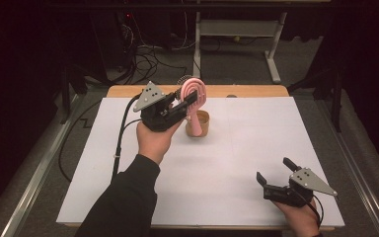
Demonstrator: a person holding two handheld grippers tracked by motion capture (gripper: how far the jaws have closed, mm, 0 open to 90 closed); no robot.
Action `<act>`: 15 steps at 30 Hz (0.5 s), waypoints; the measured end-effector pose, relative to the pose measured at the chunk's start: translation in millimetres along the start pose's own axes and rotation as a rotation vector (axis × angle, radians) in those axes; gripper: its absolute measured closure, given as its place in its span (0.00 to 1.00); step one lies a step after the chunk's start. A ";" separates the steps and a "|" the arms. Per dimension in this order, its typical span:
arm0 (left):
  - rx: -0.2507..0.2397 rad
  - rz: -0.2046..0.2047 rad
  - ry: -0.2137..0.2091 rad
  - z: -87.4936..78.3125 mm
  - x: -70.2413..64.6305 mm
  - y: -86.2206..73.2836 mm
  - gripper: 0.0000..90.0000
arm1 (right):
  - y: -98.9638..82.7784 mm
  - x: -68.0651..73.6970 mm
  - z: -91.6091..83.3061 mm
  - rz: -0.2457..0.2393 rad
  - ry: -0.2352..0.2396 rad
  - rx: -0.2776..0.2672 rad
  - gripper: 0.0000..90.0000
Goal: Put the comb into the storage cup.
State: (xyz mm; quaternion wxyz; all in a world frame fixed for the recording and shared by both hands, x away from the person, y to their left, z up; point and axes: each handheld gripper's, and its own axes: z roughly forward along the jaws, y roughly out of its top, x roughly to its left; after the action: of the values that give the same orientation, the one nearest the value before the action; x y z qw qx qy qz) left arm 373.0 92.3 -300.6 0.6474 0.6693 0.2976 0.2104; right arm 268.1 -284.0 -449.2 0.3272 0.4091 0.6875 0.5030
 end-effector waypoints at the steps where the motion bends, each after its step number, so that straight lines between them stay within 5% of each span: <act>1: 0.000 -0.002 0.003 2.1 -0.2 0.4 0.71 | 0.3 -0.2 0.0 0.002 0.002 -0.003 0.00; 15: 0.013 -0.013 0.051 33.4 6.0 10.0 0.71 | 3.4 0.2 0.5 -0.001 0.014 -0.016 0.00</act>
State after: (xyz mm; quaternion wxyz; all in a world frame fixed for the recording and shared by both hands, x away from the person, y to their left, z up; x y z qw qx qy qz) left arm 400.9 71.7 -293.7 0.6365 0.6661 0.3197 0.2213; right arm 269.3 -283.1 -446.1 0.3262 0.4025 0.6858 0.5112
